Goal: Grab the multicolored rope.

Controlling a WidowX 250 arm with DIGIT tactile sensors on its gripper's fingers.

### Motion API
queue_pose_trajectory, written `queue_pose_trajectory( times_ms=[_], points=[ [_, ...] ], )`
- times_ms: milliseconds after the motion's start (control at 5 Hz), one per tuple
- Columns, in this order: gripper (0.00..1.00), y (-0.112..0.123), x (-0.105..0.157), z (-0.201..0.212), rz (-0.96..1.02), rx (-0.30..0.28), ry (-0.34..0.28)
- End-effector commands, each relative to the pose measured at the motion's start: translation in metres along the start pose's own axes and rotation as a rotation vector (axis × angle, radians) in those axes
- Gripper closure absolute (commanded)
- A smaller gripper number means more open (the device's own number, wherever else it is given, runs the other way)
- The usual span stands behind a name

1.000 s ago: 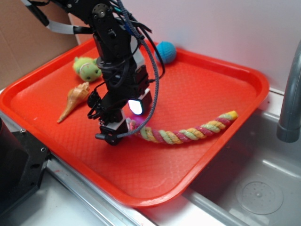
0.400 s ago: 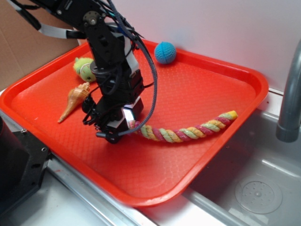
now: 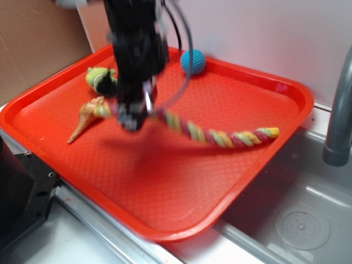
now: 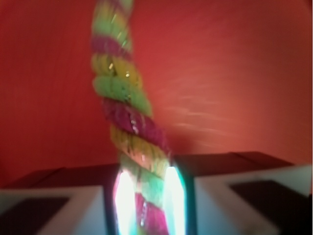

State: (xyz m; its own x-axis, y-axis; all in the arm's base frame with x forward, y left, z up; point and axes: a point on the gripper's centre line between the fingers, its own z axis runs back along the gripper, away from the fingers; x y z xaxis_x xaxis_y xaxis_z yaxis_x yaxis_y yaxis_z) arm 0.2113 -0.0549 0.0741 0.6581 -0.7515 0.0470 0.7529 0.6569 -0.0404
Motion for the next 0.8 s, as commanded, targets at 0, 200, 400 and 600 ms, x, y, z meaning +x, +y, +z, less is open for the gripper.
queue_pose_trajectory(
  times_ms=[0,200,400,600],
  points=[
    [1.0,0.038,-0.005,0.089,0.495,0.028,-0.097],
    [1.0,0.049,-0.014,0.115,0.743,0.064,-0.101],
    [1.0,0.051,-0.021,0.132,0.99,0.126,-0.095],
    [1.0,0.05,-0.023,0.134,1.062,0.12,-0.06]
  ],
)
